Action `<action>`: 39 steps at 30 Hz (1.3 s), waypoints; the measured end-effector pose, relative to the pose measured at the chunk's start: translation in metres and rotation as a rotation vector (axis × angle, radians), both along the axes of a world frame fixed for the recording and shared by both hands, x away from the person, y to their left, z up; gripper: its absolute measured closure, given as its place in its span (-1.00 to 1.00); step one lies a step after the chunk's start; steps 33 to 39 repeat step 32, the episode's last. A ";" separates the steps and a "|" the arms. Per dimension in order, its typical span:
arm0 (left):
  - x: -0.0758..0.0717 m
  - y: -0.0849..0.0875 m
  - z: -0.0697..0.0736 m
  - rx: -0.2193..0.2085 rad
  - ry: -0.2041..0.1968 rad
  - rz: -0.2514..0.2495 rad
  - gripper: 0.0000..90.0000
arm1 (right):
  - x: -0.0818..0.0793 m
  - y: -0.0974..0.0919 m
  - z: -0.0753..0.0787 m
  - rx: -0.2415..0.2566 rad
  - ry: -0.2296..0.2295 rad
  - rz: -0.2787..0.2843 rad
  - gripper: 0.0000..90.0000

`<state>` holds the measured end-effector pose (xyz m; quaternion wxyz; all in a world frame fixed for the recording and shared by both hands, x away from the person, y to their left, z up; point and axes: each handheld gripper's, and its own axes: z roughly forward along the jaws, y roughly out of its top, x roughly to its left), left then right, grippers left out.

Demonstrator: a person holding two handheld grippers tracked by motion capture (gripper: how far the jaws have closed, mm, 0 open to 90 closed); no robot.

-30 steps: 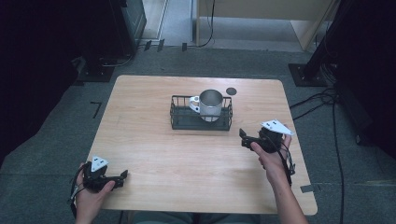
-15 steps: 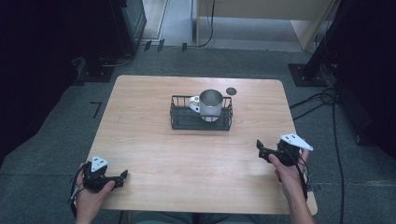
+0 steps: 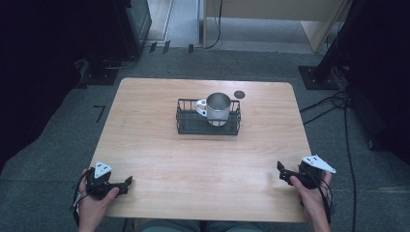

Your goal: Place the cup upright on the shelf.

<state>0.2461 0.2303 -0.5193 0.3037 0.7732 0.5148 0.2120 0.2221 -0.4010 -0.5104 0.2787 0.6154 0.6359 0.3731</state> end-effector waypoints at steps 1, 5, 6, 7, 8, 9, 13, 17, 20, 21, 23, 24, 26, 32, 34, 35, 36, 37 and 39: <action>0.000 0.000 0.000 0.000 0.000 0.000 -1.00 | -0.002 -0.002 -0.002 0.003 0.005 -0.002 -0.96; 0.000 0.000 0.000 0.000 0.000 0.000 -1.00 | -0.010 -0.007 -0.009 0.001 0.037 -0.013 -0.94; 0.000 0.000 0.000 0.000 0.000 0.000 -1.00 | -0.012 -0.008 -0.011 -0.004 0.049 -0.016 -0.92; 0.000 0.000 0.000 0.000 0.000 0.000 -1.00 | -0.014 -0.008 -0.012 -0.010 0.068 -0.021 -0.91; 0.000 0.000 0.000 0.000 0.000 0.000 -1.00 | -0.017 -0.008 -0.014 -0.019 0.076 -0.024 -0.90; 0.000 0.000 0.000 0.000 0.000 0.000 -1.00 | -0.020 -0.009 -0.015 -0.027 0.081 -0.025 -0.90; 0.000 0.000 0.000 0.000 0.000 0.000 -1.00 | -0.027 -0.011 -0.017 -0.076 0.107 -0.047 -0.90; 0.000 0.000 0.000 0.000 0.000 0.000 -1.00 | -0.031 -0.010 -0.019 -0.086 0.151 -0.041 -0.95; 0.000 0.000 0.000 0.000 0.000 0.000 -1.00 | -0.031 -0.011 -0.019 -0.089 0.154 -0.036 -0.98; 0.000 0.000 0.000 0.000 0.000 0.000 -1.00 | -0.031 -0.011 -0.019 -0.089 0.155 -0.033 -0.98; 0.000 0.000 0.000 0.000 0.000 0.000 -1.00 | -0.031 -0.010 -0.019 -0.089 0.156 -0.029 -0.99; 0.000 0.000 0.000 0.000 0.000 0.000 -1.00 | -0.031 -0.010 -0.019 -0.089 0.156 -0.027 -0.99; 0.000 0.000 0.000 0.000 0.000 0.000 -1.00 | -0.031 -0.010 -0.019 -0.089 0.157 -0.025 -0.99; 0.001 0.000 0.000 0.000 -0.001 -0.002 -1.00 | -0.031 -0.010 -0.019 -0.088 0.157 -0.026 -0.99; 0.001 0.000 0.000 0.000 -0.001 -0.002 -1.00 | -0.031 -0.010 -0.019 -0.088 0.157 -0.026 -0.99; 0.001 0.000 0.000 0.000 -0.001 -0.002 -1.00 | -0.031 -0.010 -0.019 -0.088 0.157 -0.026 -0.99; 0.001 0.000 0.000 0.000 -0.001 -0.002 -1.00 | -0.031 -0.010 -0.019 -0.088 0.157 -0.026 -0.99; 0.001 0.000 0.000 0.000 -0.001 -0.002 -1.00 | -0.031 -0.010 -0.019 -0.088 0.157 -0.026 -0.99; 0.001 0.000 0.000 0.000 -0.001 -0.002 -1.00 | -0.031 -0.010 -0.019 -0.088 0.157 -0.026 -0.99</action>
